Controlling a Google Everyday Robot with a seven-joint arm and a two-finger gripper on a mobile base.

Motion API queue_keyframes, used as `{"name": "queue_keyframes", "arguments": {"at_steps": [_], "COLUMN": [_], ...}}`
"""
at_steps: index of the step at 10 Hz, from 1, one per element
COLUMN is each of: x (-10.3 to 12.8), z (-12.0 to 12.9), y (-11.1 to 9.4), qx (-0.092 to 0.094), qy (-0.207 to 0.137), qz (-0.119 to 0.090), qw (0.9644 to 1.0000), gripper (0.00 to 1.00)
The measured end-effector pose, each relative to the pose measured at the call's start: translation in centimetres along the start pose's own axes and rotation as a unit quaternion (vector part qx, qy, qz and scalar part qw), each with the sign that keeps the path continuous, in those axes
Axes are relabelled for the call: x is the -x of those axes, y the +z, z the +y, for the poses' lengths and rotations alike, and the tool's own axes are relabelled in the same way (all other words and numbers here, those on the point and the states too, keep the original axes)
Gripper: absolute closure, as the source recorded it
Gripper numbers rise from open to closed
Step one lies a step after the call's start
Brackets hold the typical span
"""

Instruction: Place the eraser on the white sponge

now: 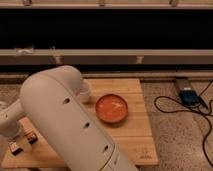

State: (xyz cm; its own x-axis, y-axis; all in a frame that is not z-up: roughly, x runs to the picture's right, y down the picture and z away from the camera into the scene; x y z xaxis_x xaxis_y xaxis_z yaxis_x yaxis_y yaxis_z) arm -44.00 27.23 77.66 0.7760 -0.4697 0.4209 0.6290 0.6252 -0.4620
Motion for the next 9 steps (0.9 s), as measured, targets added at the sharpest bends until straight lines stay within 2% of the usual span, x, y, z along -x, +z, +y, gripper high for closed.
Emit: {"name": "queue_keyframes", "arguments": {"at_steps": [2,4,6,7,9], "x": [-0.1,-0.5,-0.8,-1.0,-2.3], "z": [-0.1,0.0,0.3,0.6,1.1], "y": [0.3,0.3,-1.2,-2.5,-5.2], "qx": [0.004,0.004,-0.008,-0.016,-0.032], "qy": [0.0,0.0,0.001,0.003,0.012], "qz": [0.0,0.002,0.002,0.001,0.003], "qw": [1.0,1.0,1.0,0.9999,0.9994], "gripper": [0.52,0.73,0.94,0.99,1.0]}}
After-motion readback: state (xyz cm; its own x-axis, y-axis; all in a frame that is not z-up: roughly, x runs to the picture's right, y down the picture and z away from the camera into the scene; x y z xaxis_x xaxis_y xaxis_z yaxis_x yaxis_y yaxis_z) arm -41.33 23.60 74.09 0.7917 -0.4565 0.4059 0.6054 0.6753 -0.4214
